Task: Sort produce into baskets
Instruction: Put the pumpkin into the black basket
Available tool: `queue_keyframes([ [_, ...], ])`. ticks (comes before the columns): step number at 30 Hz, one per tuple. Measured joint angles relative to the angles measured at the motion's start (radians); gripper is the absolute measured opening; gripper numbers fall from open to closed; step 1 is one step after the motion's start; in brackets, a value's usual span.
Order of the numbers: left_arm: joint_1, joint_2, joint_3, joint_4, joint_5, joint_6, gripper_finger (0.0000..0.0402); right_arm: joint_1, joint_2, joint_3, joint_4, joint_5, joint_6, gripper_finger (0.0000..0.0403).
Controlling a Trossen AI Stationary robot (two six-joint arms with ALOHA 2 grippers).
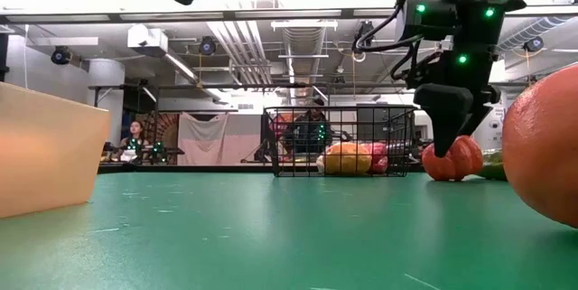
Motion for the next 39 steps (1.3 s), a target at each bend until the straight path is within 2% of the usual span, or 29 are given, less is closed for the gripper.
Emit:
queue_keyframes([
  [9, 0.0, 0.0, 0.0, 0.0, 0.0, 0.0, 0.0231, -0.001, -0.038, -0.003, 0.0, -0.009, -0.006, 0.0315],
  [20, 0.0, 0.0, 0.0, 0.0, 0.0, 0.0, 0.0231, 0.0, -0.242, -0.005, 0.012, -0.098, -0.006, 0.0314],
  [23, 0.0, 0.0, 0.0, 0.0, 0.0, 0.0, 0.0231, 0.0, -0.301, -0.005, 0.072, -0.129, -0.015, 0.0314],
  [28, 0.0, 0.0, 0.0, 0.0, 0.0, 0.0, 0.0231, 0.0, -0.373, -0.004, 0.27, -0.195, -0.063, 0.0314],
  [32, 0.0, 0.0, 0.0, 0.0, 0.0, 0.0, 0.0231, -0.006, -0.37, 0.037, 0.372, -0.214, -0.131, 0.0315],
  [39, 0.0, 0.0, 0.0, 0.0, 0.0, 0.014, 0.0231, -0.047, -0.241, 0.233, 0.375, -0.21, -0.3, 0.0316],
])
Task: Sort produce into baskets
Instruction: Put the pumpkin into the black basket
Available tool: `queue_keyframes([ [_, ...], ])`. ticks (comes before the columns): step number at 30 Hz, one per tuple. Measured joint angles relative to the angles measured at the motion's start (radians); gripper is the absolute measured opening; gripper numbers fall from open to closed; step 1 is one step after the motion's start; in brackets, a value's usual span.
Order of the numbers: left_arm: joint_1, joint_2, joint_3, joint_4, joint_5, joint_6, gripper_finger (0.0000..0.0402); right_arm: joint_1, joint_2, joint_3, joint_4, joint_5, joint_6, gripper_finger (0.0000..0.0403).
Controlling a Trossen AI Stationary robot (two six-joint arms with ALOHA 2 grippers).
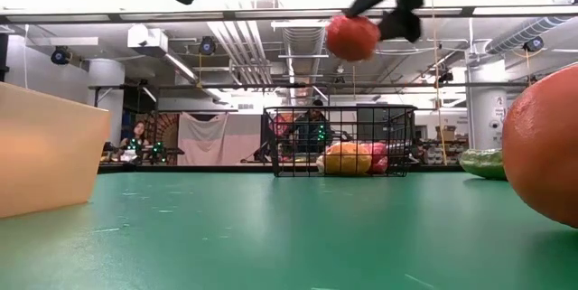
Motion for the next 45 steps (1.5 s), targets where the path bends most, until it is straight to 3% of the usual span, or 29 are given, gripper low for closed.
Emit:
queue_keyframes([
  [9, 0.0, 0.0, 0.0, -0.004, 0.0, 0.008, 0.0231, -0.097, 0.227, 0.261, -0.061, 0.001, -0.158, 0.0317],
  [16, -0.001, 0.0, 0.0, -0.009, 0.0, 0.008, 0.0231, -0.192, 0.376, 0.375, -0.112, 0.002, -0.214, 0.0317],
  [30, -0.001, 0.0, 0.0, -0.008, 0.0, 0.008, 0.0231, -0.401, 0.556, 0.391, -0.165, 0.002, -0.222, 0.0318],
  [39, -0.001, 0.0, 0.0, -0.008, 0.0, 0.008, 0.0231, -0.456, 0.597, 0.391, -0.174, 0.001, -0.223, 0.032],
  [45, -0.001, 0.0, 0.0, -0.008, 0.0, 0.008, 0.0231, -0.457, 0.597, 0.39, -0.176, -0.002, -0.229, 0.0351],
])
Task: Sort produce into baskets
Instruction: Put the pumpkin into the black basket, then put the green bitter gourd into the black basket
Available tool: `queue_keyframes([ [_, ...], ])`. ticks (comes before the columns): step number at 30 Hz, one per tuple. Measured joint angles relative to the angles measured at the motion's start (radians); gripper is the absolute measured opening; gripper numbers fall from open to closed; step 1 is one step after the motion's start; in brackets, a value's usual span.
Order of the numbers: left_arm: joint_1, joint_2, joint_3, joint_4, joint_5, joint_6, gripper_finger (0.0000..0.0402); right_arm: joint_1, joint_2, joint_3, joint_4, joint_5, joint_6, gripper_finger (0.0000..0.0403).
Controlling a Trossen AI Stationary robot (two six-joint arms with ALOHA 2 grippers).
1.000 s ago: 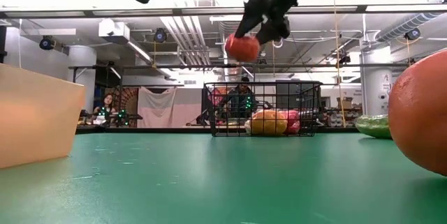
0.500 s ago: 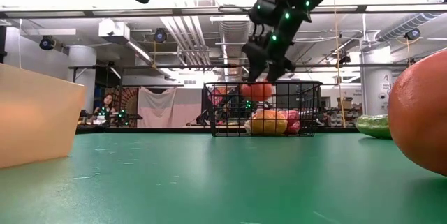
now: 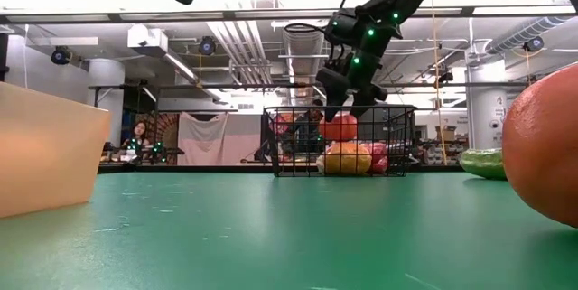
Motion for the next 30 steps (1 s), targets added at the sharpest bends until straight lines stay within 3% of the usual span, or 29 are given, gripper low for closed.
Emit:
queue_keyframes([
  [16, 0.0, 0.0, 0.0, 0.0, 0.0, 0.0, 0.0231, 0.001, -0.026, -0.001, -0.02, -0.001, -0.006, 0.037],
  [30, 0.0, 0.0, 0.0, 0.001, 0.0, -0.007, 0.0231, 0.132, -0.33, -0.01, -0.259, 0.002, 0.041, 0.037],
])
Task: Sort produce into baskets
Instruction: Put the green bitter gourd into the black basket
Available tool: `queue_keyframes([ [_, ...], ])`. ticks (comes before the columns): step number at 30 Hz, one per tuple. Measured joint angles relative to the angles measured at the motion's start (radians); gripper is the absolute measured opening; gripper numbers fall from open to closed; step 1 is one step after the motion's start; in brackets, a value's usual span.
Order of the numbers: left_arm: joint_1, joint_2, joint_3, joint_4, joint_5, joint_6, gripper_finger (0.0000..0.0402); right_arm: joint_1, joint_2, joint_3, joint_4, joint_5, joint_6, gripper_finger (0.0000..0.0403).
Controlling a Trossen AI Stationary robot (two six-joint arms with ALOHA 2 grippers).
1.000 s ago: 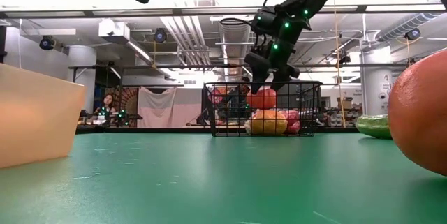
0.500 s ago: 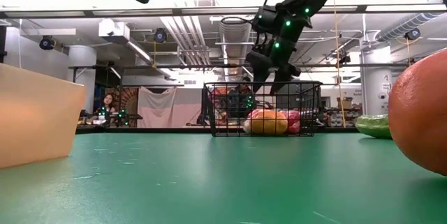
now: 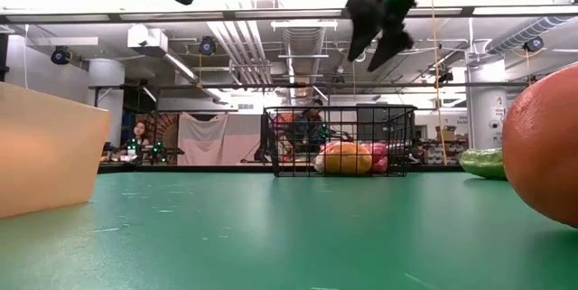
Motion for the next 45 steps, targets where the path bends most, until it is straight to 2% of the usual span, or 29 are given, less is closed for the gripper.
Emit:
queue_keyframes([
  [10, 0.0, 0.0, 0.0, 0.001, 0.0, -0.002, 0.0231, 0.145, -0.198, -0.134, -0.107, 0.004, 0.152, 0.037],
  [22, 0.0, 0.0, 0.0, 0.007, 0.0, -0.004, 0.0231, 0.26, -0.309, -0.409, -0.187, 0.0, 0.389, 0.037],
  [31, 0.0, 0.0, 0.0, 0.009, 0.0, -0.004, 0.0231, 0.262, -0.312, -0.577, -0.204, 0.047, 0.51, 0.037],
  [39, 0.0, 0.0, 0.0, 0.015, 0.0, -0.004, 0.0231, 0.262, -0.272, -0.647, -0.203, 0.132, 0.564, 0.037],
  [45, 0.0, 0.0, 0.0, 0.015, 0.0, -0.004, 0.0231, 0.262, -0.252, -0.717, -0.188, 0.15, 0.598, 0.0367],
])
